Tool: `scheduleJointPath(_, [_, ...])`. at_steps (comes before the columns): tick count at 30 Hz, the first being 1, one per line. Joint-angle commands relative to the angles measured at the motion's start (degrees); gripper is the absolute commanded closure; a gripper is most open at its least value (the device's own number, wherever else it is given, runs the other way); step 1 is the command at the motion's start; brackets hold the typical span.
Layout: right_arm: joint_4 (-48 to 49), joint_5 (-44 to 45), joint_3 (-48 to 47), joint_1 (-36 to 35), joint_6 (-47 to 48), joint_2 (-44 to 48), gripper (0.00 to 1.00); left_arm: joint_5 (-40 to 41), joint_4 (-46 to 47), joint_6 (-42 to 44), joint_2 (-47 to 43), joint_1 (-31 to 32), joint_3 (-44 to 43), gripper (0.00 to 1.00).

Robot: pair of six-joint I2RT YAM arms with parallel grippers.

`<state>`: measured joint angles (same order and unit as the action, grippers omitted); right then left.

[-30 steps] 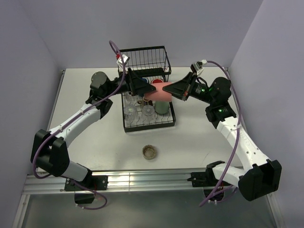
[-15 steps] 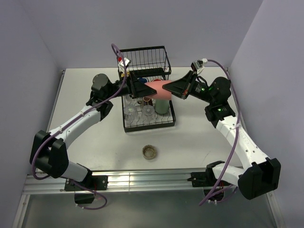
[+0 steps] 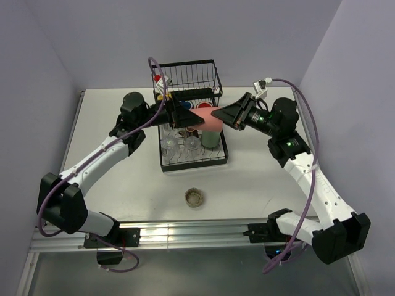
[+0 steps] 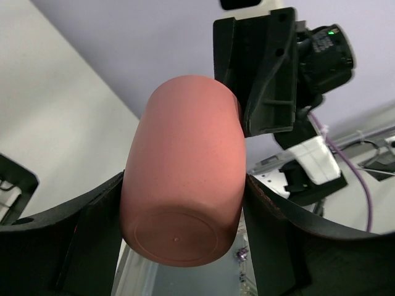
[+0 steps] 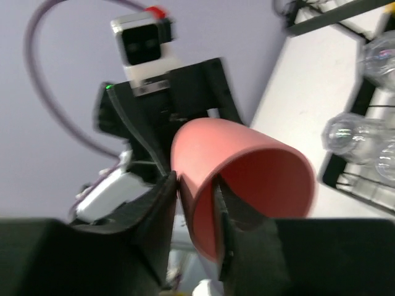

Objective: Load the cups into the dish rack
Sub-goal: Pass the cup from the right arm to the left, then place the cup upside down on the dish rack

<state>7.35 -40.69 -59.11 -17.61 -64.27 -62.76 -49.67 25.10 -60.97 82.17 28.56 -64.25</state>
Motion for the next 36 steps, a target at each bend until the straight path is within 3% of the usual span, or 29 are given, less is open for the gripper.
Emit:
scheduleJointPath(1, [-15.93, 12.54, -5.30, -0.59, 12.32, 2.99, 0.63, 3.16, -10.49, 8.39, -4.38, 0.98, -6.14, 1.00])
scheduleJointPath(5, [-21.76, 20.80, -6.54, -0.50, 16.71, 4.93, 0.53, 6.07, -18.67, 12.45, -4.39, 0.98, -9.22, 1.00])
scheduleJointPath(10, [-28.08, 29.07, -6.89, -0.41, 19.71, 7.12, 0.51, 10.81, -32.64, 19.03, -2.99, 1.32, -13.18, 1.00])
scheduleJointPath(13, [-32.38, 36.27, -6.81, -0.41, 21.46, 8.18, 0.50, 17.13, -42.80, 24.30, -1.06, 3.25, -17.65, 1.00])
scheduleJointPath(20, [-37.41, 46.83, -5.75, 0.03, 24.10, 8.80, 0.50, 40.94, -64.09, 33.19, 8.78, 13.00, -34.34, 1.00])
scheduleJointPath(27, [-38.38, 50.18, -3.47, 0.20, 25.16, 8.71, 0.50, 58.79, -74.13, 36.53, 19.76, 21.44, -43.93, 1.00])
scheduleJointPath(36, [-38.12, 51.23, -0.92, 0.73, 25.95, 8.27, 0.51, 64.52, -77.48, 36.89, 27.95, 23.47, -48.69, 1.00])
